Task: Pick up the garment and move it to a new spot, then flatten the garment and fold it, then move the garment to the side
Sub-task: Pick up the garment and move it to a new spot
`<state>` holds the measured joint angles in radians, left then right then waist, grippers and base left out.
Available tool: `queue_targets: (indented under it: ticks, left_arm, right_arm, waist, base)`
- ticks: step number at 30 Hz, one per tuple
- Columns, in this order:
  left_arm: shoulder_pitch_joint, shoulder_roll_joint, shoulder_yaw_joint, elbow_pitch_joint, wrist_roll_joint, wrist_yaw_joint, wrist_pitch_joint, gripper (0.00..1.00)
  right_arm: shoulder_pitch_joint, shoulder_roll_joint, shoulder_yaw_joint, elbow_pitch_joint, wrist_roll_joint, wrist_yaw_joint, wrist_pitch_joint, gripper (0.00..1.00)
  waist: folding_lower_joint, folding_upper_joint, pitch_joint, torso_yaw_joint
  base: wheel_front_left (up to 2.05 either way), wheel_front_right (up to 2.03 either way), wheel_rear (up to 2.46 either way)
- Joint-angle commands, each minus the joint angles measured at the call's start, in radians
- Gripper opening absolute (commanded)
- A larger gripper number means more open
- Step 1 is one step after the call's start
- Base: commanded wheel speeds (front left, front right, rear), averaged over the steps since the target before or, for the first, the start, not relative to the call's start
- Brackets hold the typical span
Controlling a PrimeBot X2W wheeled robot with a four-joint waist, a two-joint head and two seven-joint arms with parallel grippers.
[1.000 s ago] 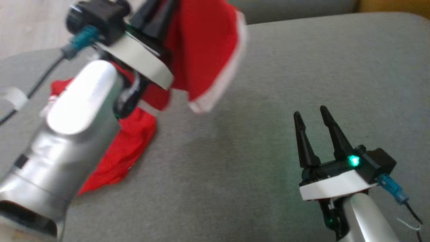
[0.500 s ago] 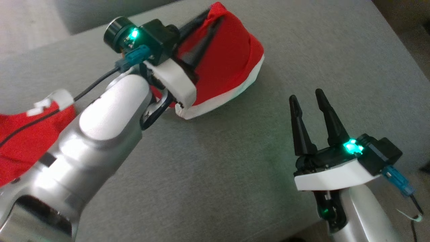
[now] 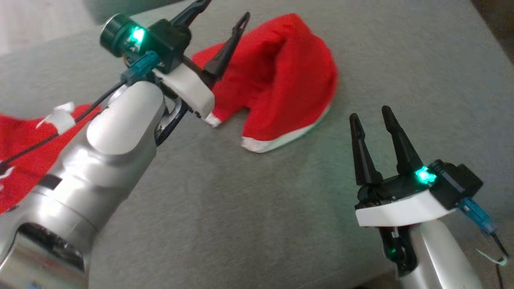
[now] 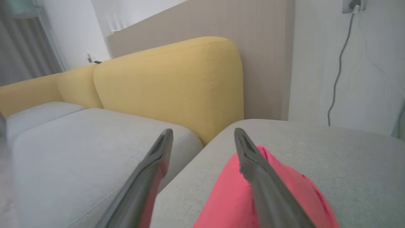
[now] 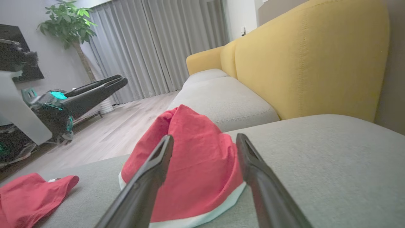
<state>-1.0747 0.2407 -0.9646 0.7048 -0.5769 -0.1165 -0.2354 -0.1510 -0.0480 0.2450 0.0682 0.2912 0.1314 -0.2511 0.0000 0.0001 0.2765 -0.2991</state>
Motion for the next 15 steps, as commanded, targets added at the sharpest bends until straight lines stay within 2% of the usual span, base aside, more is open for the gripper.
queue_targets:
  ticks: [1,5,9,15]
  left_arm:
    - [-0.018,0.023,0.05,-0.022,-0.006,0.018,-0.015,1.0]
    - [0.074,0.026,0.101,-0.054,-0.027,0.071,-0.025,1.0]
    - [0.233,0.033,0.178,-0.144,-0.034,0.136,-0.026,1.0]
    - [0.49,0.05,0.285,-0.316,0.042,0.223,-0.026,1.0]
  right_arm:
    - [-0.004,-0.002,0.012,-0.024,-0.014,-0.001,-0.011,1.0]
    - [0.017,-0.002,-0.028,-0.01,-0.044,-0.001,-0.011,1.0]
    - [0.059,-0.002,-0.08,-0.002,-0.057,-0.001,-0.011,1.0]
    - [0.108,-0.002,-0.114,0.005,-0.081,-0.001,-0.011,1.0]
  waist:
    - [0.0,-0.0001,-0.044,0.084]
    - [0.0,-0.0001,-0.088,0.187]
    - [0.0,-0.0001,-0.131,0.273]
    - [0.0,-0.0001,-0.177,0.348]
  base:
    - [0.0,0.0,0.0]
    - [0.0,0.0,0.0]
    - [0.0,0.0,0.0]
    - [0.0,0.0,0.0]
